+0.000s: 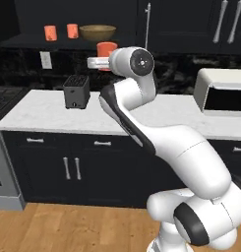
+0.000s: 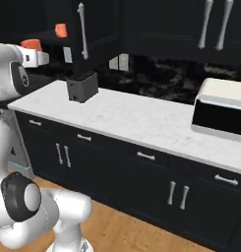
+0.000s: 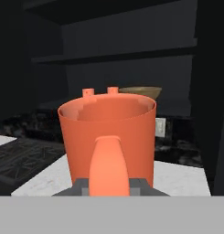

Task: Gather all objects into one cabinet and sort the glasses and bowls to opposite sides.

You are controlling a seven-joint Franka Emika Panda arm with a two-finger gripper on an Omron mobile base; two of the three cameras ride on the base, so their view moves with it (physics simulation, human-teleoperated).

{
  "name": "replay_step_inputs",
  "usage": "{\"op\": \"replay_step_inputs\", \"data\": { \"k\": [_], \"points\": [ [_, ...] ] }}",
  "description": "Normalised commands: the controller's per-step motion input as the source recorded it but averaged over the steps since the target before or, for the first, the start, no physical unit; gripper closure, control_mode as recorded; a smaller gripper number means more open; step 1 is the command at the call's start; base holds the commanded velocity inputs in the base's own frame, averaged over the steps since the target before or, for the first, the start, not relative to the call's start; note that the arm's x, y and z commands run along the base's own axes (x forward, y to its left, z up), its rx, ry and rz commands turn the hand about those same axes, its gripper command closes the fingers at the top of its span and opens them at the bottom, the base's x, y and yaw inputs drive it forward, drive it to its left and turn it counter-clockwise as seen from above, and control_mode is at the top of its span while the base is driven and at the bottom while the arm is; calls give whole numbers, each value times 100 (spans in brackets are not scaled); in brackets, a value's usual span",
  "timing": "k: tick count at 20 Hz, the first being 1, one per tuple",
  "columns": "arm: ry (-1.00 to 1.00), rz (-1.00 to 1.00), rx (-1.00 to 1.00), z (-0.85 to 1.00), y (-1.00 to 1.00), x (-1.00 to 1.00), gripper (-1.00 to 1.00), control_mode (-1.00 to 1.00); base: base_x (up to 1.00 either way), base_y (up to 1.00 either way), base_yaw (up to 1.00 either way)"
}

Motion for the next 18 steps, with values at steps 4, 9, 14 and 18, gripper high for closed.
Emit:
{"op": "replay_step_inputs", "data": {
  "k": [4, 9, 14, 18],
  "points": [
    [0, 0, 0, 0, 0, 0, 100, 100, 18, 12, -31],
    [0, 0, 0, 0, 0, 0, 100, 100, 15, 32, -7],
    [0, 0, 0, 0, 0, 0, 100, 100, 2, 44, -11],
    [0, 0, 0, 0, 0, 0, 100, 100, 0, 37, -15]
  ]
}}
